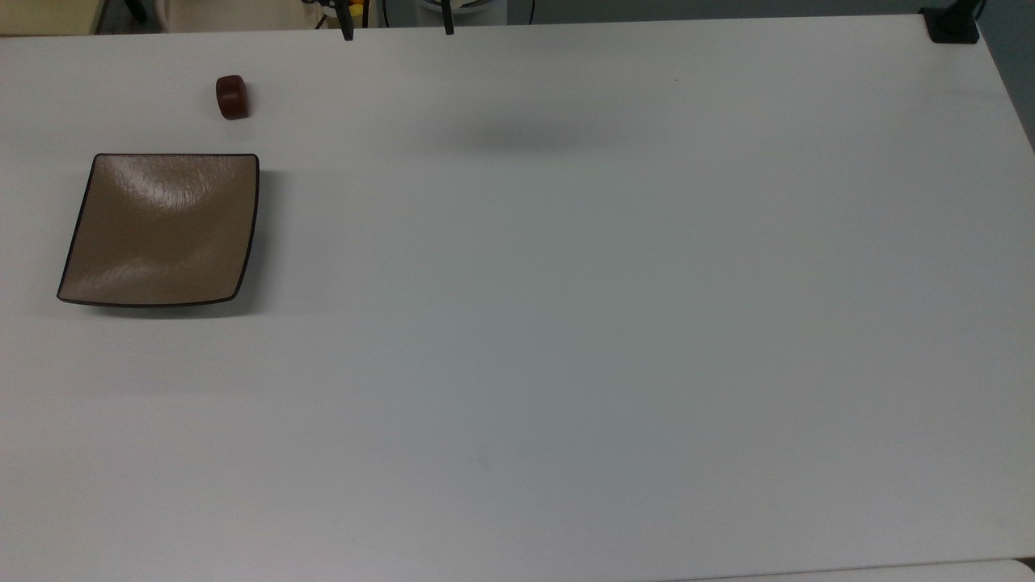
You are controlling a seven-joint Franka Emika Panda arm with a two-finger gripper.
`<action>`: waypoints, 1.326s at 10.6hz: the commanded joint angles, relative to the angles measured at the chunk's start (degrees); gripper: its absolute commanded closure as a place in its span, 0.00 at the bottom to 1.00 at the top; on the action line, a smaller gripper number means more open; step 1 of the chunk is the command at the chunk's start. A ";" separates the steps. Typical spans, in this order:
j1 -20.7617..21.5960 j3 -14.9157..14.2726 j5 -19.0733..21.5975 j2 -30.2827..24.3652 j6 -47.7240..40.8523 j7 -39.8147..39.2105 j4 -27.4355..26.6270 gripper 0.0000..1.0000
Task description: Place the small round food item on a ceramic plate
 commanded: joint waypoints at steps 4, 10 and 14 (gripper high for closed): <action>0.35 -0.67 0.89 -1.14 0.80 0.04 -1.41 0.00; 0.18 -0.93 0.89 -1.14 0.63 -0.05 -1.33 0.00; 0.00 -2.60 0.89 -1.40 -2.09 -4.77 -1.06 0.00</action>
